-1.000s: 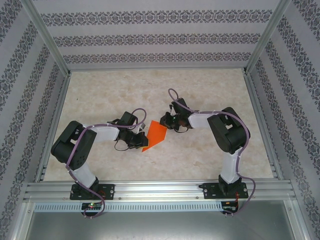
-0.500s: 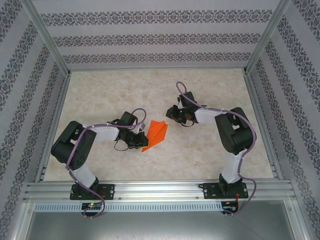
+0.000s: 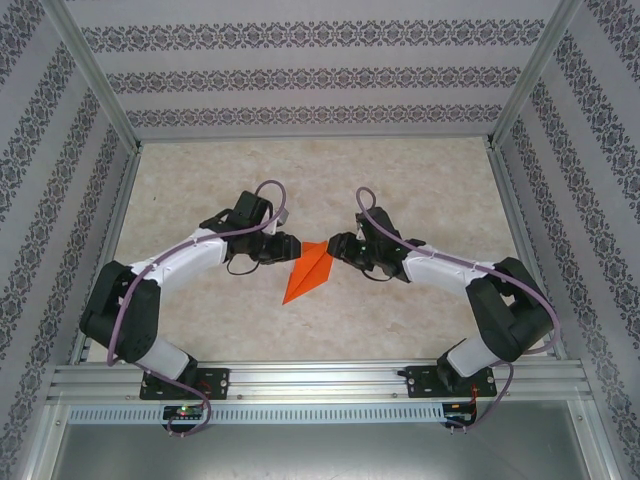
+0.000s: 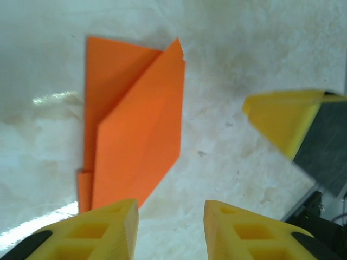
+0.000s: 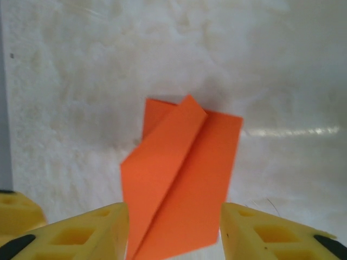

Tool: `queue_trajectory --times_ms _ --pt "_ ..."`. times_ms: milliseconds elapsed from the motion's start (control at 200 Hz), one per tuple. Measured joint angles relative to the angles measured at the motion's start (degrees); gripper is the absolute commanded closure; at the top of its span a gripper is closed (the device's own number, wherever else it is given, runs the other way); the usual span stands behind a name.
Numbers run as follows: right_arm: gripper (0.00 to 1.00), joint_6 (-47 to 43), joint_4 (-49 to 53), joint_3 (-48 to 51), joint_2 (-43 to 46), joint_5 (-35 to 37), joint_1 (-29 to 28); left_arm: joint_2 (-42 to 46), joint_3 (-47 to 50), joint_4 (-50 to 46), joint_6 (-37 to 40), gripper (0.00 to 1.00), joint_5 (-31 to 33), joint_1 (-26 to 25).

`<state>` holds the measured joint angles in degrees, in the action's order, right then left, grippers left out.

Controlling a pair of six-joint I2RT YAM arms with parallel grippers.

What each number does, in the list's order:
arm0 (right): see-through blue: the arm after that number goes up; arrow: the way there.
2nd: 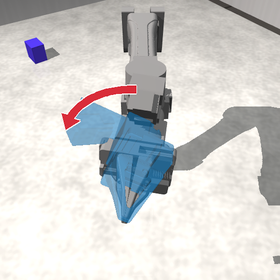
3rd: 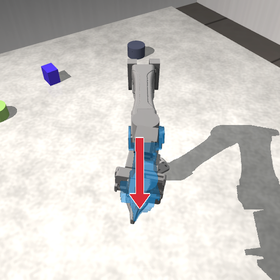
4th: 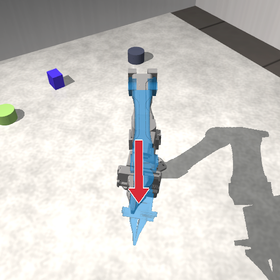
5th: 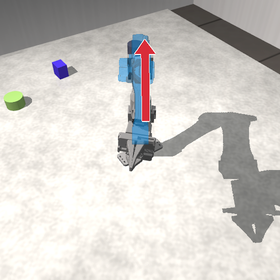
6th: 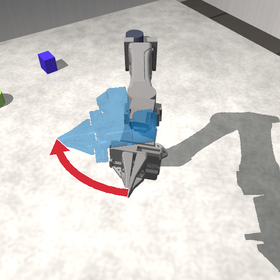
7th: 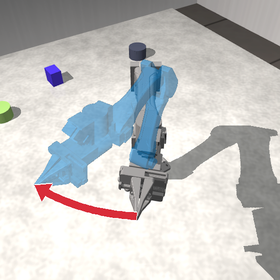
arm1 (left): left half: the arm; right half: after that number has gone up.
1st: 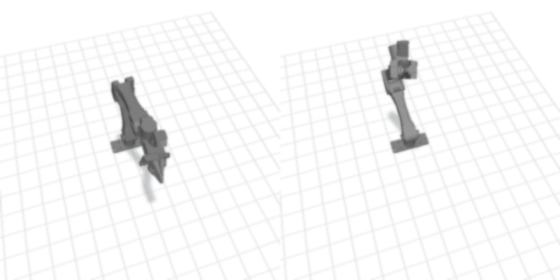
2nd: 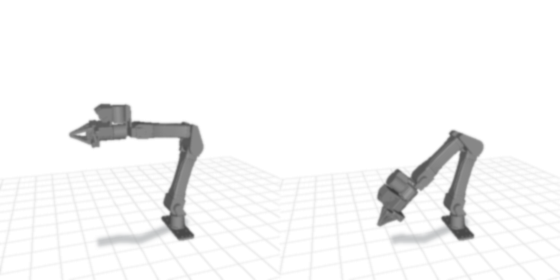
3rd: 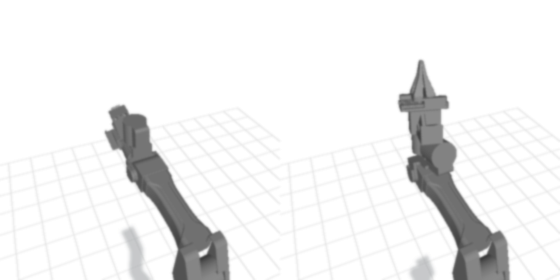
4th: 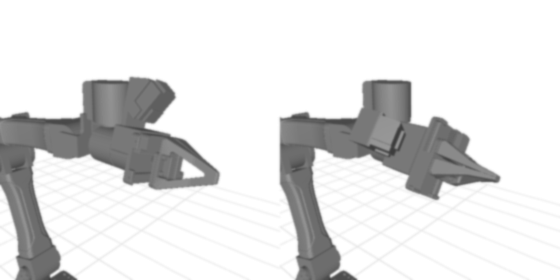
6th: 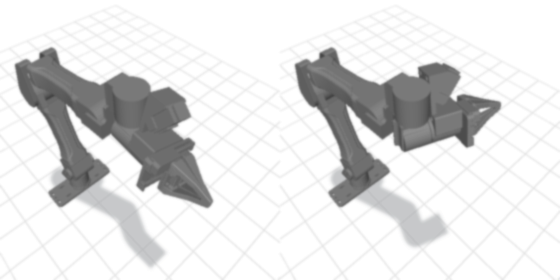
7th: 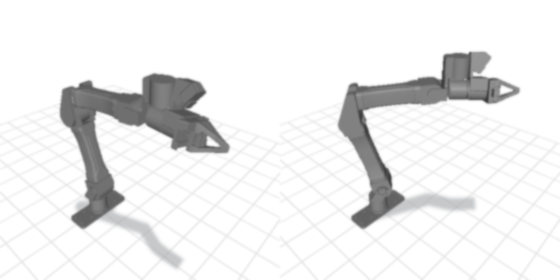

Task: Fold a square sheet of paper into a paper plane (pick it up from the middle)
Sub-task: Fourth fold the wing at the center of the table, then turn over the paper at the center of the table.

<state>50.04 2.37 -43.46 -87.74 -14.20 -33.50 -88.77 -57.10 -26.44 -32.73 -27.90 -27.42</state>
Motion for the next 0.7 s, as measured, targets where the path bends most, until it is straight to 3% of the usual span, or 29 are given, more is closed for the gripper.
queue_trajectory --times_ms 295,699 --pt "0.49 4.4 -0.3 2.5 0.0 2.2 -2.6 -9.0 -0.7 -4.6 2.3 0.56 2.2 0.4" --pt "0.49 7.4 -1.1 2.5 -1.5 3.7 -3.9 -12.6 -2.7 -6.3 4.1 0.55 3.0 0.2"
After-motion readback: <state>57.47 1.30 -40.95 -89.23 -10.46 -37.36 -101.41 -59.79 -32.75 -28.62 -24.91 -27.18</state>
